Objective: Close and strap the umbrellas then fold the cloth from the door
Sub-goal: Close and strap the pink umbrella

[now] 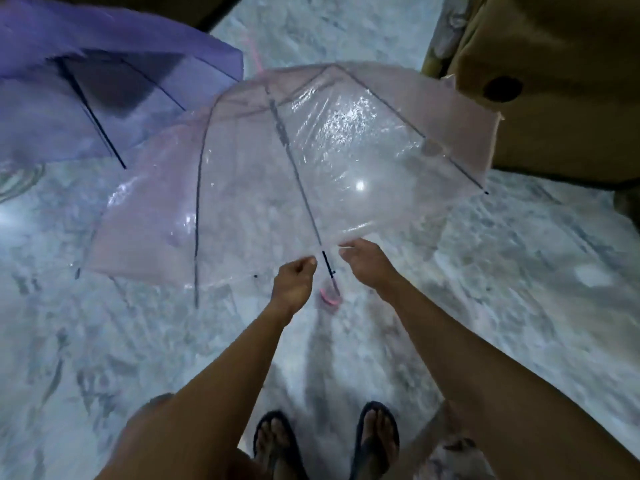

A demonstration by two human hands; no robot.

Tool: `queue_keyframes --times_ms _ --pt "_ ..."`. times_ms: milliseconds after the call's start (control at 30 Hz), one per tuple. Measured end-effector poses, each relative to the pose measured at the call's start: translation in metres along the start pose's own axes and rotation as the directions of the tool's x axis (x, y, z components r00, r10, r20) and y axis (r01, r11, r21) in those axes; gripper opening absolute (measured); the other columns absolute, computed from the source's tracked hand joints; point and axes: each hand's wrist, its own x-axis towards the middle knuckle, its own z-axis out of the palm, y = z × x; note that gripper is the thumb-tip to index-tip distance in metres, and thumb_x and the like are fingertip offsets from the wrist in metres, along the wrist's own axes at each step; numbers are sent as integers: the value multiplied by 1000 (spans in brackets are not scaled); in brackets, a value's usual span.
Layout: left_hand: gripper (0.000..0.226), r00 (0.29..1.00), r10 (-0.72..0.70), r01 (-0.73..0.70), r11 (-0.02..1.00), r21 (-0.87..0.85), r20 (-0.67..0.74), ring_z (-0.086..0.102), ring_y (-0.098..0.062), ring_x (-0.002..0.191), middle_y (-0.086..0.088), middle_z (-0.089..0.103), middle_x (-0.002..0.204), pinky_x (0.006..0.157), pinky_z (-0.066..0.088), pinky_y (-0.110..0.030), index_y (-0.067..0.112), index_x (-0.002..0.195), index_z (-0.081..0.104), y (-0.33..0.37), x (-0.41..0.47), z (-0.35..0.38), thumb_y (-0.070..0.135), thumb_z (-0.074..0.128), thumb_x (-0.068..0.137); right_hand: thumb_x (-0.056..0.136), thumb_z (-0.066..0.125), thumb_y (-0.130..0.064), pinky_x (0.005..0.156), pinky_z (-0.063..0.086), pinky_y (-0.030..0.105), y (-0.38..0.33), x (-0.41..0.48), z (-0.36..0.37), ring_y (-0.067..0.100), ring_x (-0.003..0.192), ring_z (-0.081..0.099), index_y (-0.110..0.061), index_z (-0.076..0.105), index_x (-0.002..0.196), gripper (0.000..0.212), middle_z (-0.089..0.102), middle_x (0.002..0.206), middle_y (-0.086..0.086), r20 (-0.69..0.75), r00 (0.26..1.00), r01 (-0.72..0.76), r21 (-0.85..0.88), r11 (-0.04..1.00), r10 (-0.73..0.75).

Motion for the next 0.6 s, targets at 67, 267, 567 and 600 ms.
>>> queue_keyframes --times_ms 67,267,567,600 --pt "32 999 44 -44 999 5 -29 61 -26 120 -8 68 127 107 46 -37 14 125 67 -17 53 15 32 57 100 100 57 -14 62 42 2 24 55 16 11 101 59 -7 67 123 26 65 112 1 66 997 37 -13 999 -37" --pt "44 985 175 -175 981 -85 -9 39 -19 141 -1 39 154 112 30 -28 20 153 33 -45 172 47 23 33 109 105 45 -21 94 36 22 38 178 51 12 116 51 -14 61 130 30 56 120 -5 122 985 131 -35 991 -126" --pt "26 980 176 -196 931 -309 -93 49 -16 70 -3 50 88 62 52 -22 20 116 55 31 87 19 19 30 110 102 54 -14 96 44 30 -76 118 21 16 100 66 -7 73 112 23 72 96 2 291 944 168 -6 986 -159" --pt "26 985 158 -174 936 -305 -75 45 -14 68 -2 46 83 59 50 -23 21 106 54 52 60 14 17 29 109 101 56 -15 98 45 30 -91 101 12 15 100 67 -6 74 109 22 73 95 0 289 945 163 -7 987 -154"
